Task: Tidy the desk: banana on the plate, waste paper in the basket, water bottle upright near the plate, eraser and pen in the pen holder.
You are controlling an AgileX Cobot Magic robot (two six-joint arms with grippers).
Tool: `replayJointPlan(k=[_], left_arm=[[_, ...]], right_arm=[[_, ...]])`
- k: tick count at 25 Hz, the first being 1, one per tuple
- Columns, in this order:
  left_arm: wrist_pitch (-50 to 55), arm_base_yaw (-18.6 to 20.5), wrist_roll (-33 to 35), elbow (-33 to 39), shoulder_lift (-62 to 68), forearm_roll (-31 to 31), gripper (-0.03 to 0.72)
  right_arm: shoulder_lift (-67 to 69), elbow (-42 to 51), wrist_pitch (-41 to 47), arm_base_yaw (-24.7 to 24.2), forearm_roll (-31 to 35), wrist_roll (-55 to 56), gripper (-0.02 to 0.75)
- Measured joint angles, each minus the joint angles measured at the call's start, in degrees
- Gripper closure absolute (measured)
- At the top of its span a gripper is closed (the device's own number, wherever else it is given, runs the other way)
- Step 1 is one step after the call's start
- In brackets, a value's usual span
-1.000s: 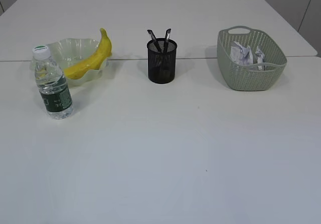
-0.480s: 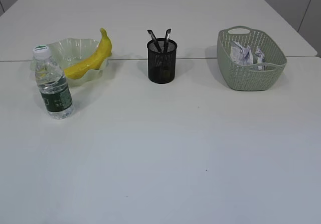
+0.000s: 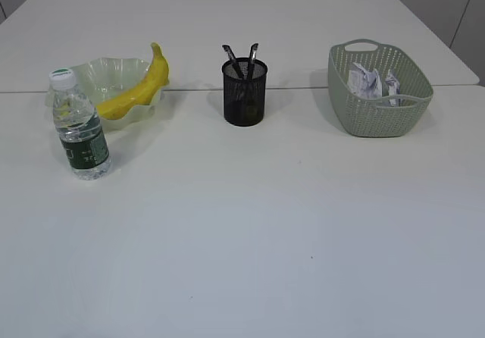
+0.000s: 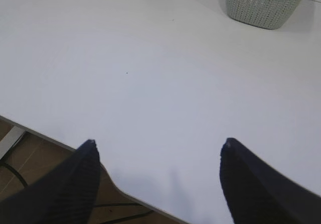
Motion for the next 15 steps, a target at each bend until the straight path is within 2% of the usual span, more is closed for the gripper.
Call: replayJointPlan(k=[3, 7, 10, 15], left_arm=[[0.00, 3.08, 0.00, 0.00, 0.00, 0.00, 0.128], [0.00, 10.96, 0.00, 0.00, 0.00, 0.00, 0.144], [-0.09, 16.08, 0.00, 0.00, 0.00, 0.00, 0.153], [-0.09, 17.47, 0.00, 0.00, 0.00, 0.00, 0.160]], right_arm=[[0.00, 0.00, -0.08, -2.65, -0.02, 0.00, 0.183], [0.00, 0.00, -0.08, -7.93, -0.02, 0.00, 0.183], [0.00, 0.00, -0.08, -9.75, -0.02, 0.00, 0.183], [0.00, 0.00, -0.14, -10.68, -0.02, 0.00, 0.183]])
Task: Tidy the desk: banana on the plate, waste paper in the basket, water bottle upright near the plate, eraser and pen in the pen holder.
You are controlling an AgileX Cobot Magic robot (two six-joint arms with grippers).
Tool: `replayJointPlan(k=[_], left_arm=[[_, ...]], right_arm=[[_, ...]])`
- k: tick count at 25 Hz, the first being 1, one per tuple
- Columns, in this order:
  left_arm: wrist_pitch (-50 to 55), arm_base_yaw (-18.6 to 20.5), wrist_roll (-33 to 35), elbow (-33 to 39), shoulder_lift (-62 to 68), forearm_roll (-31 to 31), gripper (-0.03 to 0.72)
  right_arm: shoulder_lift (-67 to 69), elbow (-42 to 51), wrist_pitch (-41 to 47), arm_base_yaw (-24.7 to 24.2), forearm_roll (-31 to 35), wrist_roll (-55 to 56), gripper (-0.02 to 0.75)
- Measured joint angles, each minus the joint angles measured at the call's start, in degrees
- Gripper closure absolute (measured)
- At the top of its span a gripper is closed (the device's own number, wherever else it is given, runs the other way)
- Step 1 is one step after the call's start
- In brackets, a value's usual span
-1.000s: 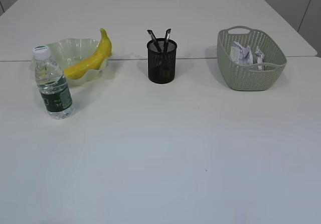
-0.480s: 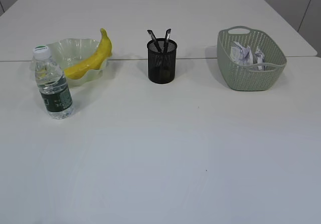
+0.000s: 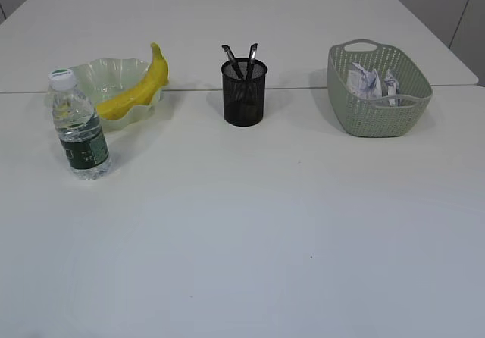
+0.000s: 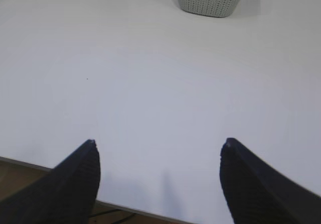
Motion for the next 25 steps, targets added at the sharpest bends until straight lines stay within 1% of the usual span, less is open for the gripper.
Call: replayJointPlan(k=[5, 25], left_arm=[[0.00, 0.00, 0.00, 0.00, 0.00, 0.00, 0.161], [0.00, 0.00, 0.00, 0.00, 0.00, 0.00, 0.161]], right_arm=[[0.00, 0.00, 0.00, -2.27, 0.00, 0.00, 0.183], [0.00, 0.00, -0.08, -2.37, 0.00, 0.00, 0.183]])
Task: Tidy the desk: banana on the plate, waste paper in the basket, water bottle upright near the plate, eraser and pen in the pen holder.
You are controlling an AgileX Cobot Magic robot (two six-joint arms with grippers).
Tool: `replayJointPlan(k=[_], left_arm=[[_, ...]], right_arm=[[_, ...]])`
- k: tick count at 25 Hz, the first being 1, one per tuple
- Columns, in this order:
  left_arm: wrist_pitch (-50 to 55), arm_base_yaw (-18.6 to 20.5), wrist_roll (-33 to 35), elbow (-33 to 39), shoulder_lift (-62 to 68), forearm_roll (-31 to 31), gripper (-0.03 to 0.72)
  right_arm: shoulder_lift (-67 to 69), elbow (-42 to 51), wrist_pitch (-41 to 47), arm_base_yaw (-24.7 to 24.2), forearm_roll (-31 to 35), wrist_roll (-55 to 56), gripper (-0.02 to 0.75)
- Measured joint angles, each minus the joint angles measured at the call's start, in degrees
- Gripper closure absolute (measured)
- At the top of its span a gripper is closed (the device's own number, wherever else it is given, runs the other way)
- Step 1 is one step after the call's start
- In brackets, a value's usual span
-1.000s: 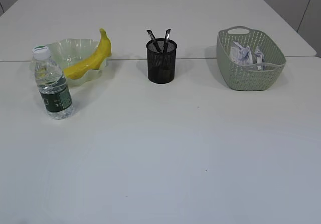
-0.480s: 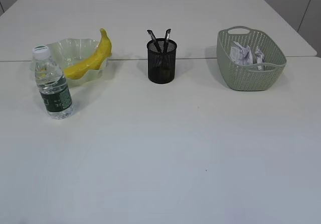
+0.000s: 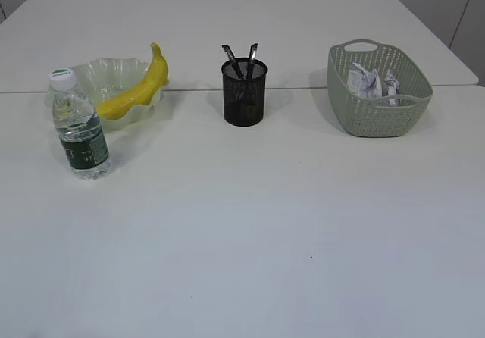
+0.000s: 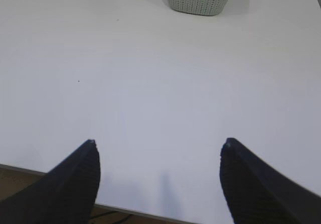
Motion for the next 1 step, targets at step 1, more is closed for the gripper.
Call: replayJointPlan(k=[1], left_arm=[[0.00, 0.00, 0.00, 0.00, 0.00, 0.00, 0.161]], right_arm=[[0.00, 0.00, 0.00, 0.00, 0.00, 0.00, 0.182]])
